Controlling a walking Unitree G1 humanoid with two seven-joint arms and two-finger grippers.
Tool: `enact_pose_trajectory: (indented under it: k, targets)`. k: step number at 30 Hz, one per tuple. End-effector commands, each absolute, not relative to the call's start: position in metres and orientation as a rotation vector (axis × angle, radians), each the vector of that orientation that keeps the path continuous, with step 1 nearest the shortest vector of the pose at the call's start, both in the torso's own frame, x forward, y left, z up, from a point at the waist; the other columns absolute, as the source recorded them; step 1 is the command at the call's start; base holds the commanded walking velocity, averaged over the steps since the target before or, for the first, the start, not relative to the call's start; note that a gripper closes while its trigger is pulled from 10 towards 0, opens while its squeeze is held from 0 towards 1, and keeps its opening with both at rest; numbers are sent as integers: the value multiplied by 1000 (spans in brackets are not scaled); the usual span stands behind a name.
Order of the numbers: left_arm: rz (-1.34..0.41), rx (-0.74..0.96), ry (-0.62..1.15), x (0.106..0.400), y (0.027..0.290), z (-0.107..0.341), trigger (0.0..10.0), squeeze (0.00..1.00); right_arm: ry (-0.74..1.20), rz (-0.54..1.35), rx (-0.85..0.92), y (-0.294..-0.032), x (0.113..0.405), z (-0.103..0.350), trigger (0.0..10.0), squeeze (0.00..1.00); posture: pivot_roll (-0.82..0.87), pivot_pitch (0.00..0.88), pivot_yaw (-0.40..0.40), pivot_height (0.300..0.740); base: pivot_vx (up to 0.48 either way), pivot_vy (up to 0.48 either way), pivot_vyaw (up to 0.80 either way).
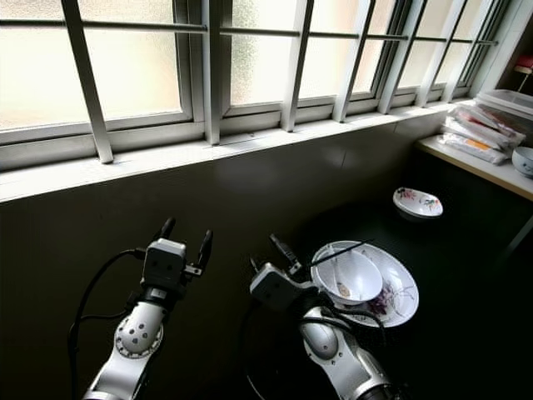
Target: Kitchen organization
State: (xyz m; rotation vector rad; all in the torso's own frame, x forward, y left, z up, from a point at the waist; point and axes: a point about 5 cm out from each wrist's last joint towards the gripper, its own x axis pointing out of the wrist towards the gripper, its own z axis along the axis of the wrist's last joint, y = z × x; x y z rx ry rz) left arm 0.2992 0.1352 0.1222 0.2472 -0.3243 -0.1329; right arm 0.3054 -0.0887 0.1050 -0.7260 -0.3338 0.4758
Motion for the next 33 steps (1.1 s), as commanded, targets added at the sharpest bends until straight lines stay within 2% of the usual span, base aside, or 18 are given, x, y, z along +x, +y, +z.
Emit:
enact_pose_trajectory:
  k: [1, 9, 18, 33]
  targets:
    - [-153, 245, -332, 300, 131, 124, 10000, 0, -320, 500, -767, -90, 310, 104, 10000, 0, 85, 0, -90, 740, 0, 0, 0]
    - [-151, 245, -335, 301, 131, 125, 10000, 0, -216, 558, -844, -94, 320, 82, 10000, 0, 95, 0, -91, 740, 0, 0, 0]
    - [-149, 252, -342, 303, 133, 128, 10000, 0, -112, 573, -908, -100, 338, 77, 10000, 0, 126, 0, -98, 740, 0, 0, 0]
    - [-142, 259, -337, 302, 136, 127, 10000, 0, -39, 585, -943, -101, 337, 65, 10000, 0, 135, 0, -99, 740, 0, 0, 0]
